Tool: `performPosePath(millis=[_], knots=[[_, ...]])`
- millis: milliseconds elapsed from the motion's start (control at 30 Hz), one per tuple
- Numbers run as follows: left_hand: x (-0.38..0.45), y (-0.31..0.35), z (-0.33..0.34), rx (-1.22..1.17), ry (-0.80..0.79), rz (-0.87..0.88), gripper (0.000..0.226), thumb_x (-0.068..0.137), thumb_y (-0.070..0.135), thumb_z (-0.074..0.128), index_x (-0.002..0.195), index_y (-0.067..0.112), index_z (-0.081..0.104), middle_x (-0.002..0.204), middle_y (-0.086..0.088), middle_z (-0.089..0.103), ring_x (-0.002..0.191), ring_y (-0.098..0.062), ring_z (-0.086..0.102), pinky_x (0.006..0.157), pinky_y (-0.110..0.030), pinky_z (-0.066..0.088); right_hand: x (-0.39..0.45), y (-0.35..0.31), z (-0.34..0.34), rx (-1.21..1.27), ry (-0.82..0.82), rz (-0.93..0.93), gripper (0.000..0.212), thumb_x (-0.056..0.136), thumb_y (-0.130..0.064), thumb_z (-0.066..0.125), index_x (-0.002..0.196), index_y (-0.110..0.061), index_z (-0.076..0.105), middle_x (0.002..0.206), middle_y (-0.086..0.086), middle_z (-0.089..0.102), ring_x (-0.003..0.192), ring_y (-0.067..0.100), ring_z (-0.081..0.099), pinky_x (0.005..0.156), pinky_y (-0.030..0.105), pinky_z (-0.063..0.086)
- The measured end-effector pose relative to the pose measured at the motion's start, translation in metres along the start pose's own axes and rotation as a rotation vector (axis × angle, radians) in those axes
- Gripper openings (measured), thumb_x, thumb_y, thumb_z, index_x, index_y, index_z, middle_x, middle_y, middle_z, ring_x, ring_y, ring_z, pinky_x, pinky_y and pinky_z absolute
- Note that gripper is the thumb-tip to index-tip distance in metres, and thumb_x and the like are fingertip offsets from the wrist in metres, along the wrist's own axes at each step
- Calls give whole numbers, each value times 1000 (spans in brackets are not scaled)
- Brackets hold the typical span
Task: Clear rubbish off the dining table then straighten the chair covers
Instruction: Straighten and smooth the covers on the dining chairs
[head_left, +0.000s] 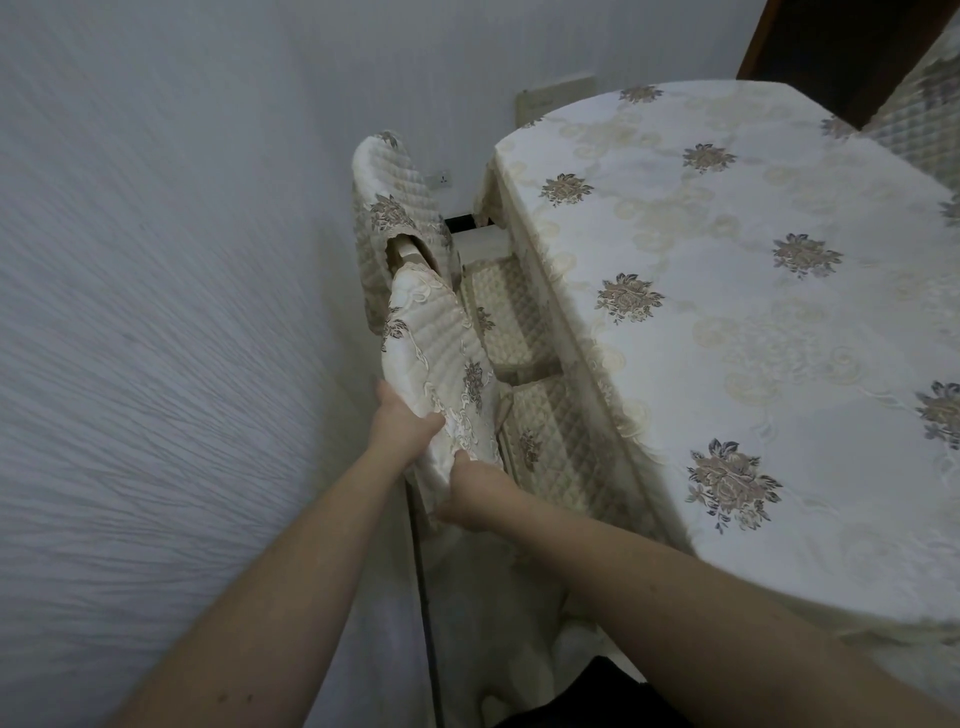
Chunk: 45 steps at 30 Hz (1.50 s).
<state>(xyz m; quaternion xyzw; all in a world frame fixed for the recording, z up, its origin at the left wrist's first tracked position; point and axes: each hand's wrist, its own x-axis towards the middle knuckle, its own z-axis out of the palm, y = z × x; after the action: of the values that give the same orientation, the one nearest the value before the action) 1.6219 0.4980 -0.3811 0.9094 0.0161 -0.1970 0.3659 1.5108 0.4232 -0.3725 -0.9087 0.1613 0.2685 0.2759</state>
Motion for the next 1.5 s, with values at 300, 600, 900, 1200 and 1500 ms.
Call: performPosePath(millis=[300,600,900,1200,1500], knots=[[4,1,-6,86,-47,33,83,79,26,70,139,6,16,111,-12,51,95,-28,53,79,-37,49,0,5,-9,-13,-72,-65,87,92,-43,48,149,3,2,140,21,44,125,36,47,96,41,40],[3,8,-10,131,-37,52,90,78,21,71,144,1,13,128,-18,55,112,-33,56,87,-33,47,15,7,1,-44,-46,-88,87,90,-49,51,147,4,12,142,19,43,126,34,47,101,40,37],[-2,15,-19,181,-77,19,94,76,28,76,147,6,19,138,-15,45,123,-30,48,92,-28,42,20,16,-8,-81,-150,-155,90,89,-52,52,145,9,17,137,23,46,123,37,49,98,41,39],[35,46,-54,227,110,-5,48,96,46,46,123,7,55,114,-10,63,110,-28,58,85,-31,42,32,19,-59,99,-170,-252,80,89,-67,41,139,-5,38,135,16,53,122,32,51,96,36,39],[99,83,-69,101,34,60,59,97,42,45,146,12,34,146,-13,44,128,-27,47,102,-33,38,72,-3,-91,231,17,-207,65,91,-52,44,141,-12,30,139,16,43,122,34,48,95,42,42]])
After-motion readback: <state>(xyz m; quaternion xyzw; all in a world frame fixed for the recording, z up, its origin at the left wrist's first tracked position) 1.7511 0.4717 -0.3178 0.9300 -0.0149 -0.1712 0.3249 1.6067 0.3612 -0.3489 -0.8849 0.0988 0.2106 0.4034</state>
